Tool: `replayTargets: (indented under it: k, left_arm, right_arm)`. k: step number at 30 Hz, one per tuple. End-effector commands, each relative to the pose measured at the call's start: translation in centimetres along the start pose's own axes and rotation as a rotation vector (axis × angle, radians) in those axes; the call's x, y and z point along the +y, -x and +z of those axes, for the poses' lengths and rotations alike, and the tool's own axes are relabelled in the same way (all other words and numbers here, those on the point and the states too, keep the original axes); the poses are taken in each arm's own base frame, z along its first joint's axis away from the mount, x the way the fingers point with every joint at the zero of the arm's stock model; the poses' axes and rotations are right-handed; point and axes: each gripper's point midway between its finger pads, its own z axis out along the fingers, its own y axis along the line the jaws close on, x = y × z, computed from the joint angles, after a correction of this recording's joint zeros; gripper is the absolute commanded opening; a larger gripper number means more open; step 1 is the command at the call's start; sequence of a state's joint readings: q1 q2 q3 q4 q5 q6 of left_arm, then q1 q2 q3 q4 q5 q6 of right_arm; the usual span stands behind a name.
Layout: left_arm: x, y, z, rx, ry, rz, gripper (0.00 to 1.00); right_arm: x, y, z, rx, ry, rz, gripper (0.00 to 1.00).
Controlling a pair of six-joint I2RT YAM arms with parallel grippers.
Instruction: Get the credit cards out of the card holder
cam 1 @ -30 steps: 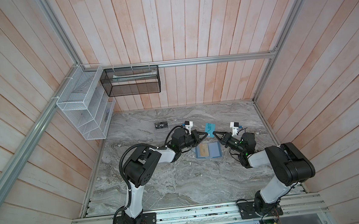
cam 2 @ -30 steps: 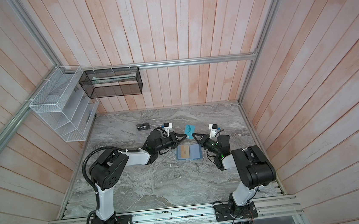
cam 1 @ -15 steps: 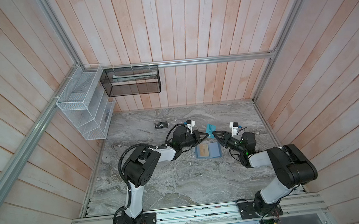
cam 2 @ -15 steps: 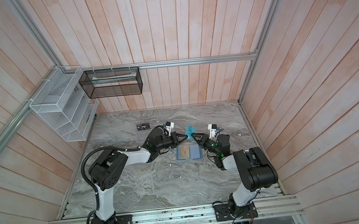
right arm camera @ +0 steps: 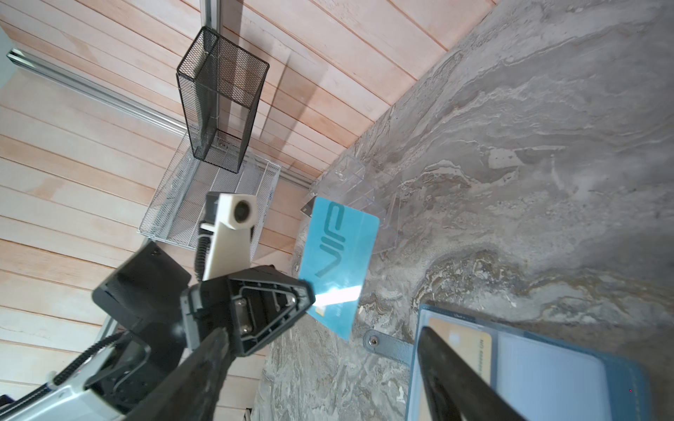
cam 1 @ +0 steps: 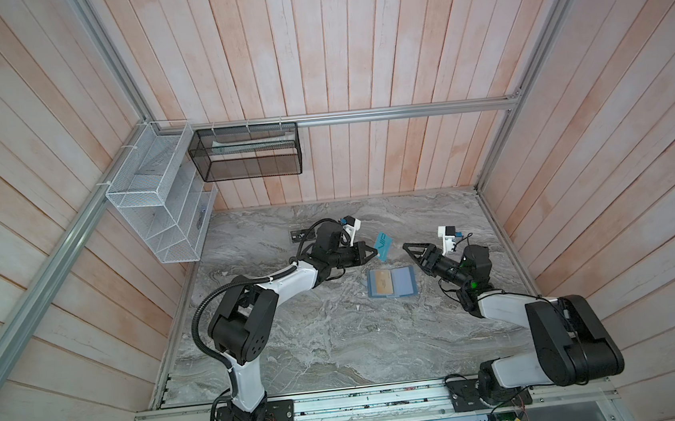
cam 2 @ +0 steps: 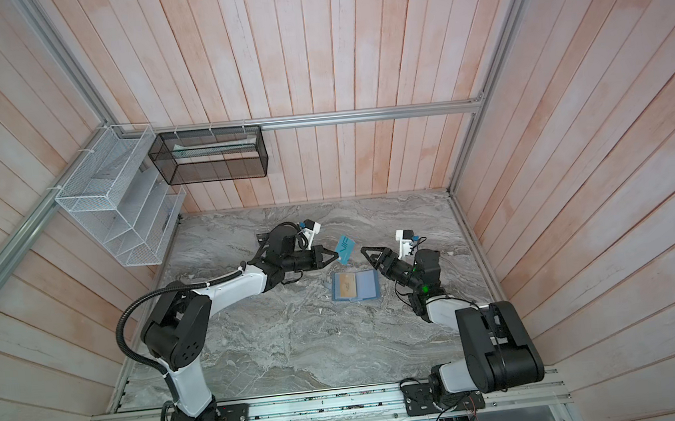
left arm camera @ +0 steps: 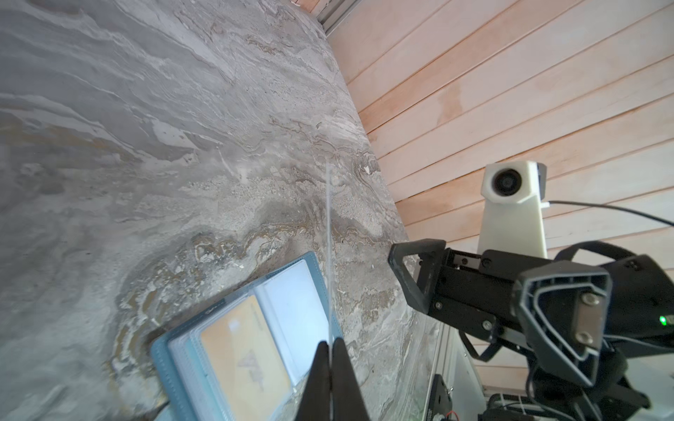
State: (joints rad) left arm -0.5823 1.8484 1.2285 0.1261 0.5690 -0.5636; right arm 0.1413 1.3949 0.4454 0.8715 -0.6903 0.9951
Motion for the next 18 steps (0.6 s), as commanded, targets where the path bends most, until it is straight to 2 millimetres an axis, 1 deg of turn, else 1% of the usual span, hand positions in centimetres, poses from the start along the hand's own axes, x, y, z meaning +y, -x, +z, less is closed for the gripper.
replayTargets:
  k: [1,4,8,10,13,14,17,18]
  left_arm:
    - [-0.5,1.3,-2.7,0.014,0.094,0.268,0.00]
    - [0.1,2.1,-4.8,0.035,0.122,0.396,0.00]
    - [0.9,3.9,-8.4,0.022,0.118,0.527,0.00]
    - [1.3,4.4,-9.7,0.029,0.161,0.645,0.00]
    - [3.0,4.9,-11.3,0.073,0.290,0.786,0.00]
    - [3.6,5.0,-11.8,0.099,0.307,0.817,0.00]
    - [5.3,4.9,-13.5,0.139,0.317,0.874,0.00]
    - [5.5,4.8,-14.1,0.131,0.294,0.884,0.00]
  right_arm:
    - [-0.3,-0.1,0.1,0.049,-0.055,-0.053,0.86]
    - [-0.3,-0.4,0.3,0.088,-0.067,-0.079,0.90]
    - [0.3,-0.6,0.7,0.119,-0.076,-0.115,0.95]
    - [0.7,-0.9,1.1,0.141,-0.084,-0.141,0.97]
    - [1.5,-1.5,2.1,0.184,-0.091,-0.190,0.98]
    - [1.8,-1.7,2.5,0.196,-0.093,-0.208,0.98]
    - [2.6,-2.3,3.9,0.236,-0.111,-0.271,0.98]
    - [2.8,-2.5,4.3,0.249,-0.120,-0.294,0.98]
